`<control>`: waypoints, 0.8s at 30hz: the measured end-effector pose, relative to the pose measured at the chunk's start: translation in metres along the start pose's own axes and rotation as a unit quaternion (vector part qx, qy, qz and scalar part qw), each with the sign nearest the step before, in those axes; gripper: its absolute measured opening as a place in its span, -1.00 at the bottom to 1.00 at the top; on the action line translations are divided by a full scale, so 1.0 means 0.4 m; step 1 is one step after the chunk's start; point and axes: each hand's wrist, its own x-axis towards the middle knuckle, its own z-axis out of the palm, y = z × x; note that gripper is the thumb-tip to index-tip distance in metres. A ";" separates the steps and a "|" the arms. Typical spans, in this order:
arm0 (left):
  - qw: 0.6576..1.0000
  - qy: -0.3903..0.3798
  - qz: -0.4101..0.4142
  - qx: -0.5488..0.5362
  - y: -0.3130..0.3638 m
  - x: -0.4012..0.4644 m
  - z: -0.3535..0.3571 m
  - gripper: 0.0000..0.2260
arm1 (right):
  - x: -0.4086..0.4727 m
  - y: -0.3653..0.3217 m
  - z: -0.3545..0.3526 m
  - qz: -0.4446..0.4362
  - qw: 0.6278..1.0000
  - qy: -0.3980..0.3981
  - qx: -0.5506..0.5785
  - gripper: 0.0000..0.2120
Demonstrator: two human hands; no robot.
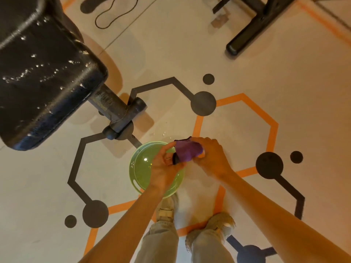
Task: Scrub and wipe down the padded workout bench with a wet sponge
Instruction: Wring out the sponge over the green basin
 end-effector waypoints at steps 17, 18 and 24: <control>0.991 -0.125 0.053 -0.018 0.532 -0.691 0.187 -0.87 | -0.622 -0.302 -0.625 0.154 0.900 -0.105 0.394 -0.30; 0.991 -0.126 0.045 -0.026 0.547 -0.722 0.191 -0.86 | -0.650 -0.312 -0.646 0.161 0.893 -0.132 0.399 -0.27; 0.994 -0.108 -0.002 0.022 0.584 -0.815 0.155 -0.86 | -0.690 -0.362 -0.719 0.202 0.897 -0.154 0.361 -0.63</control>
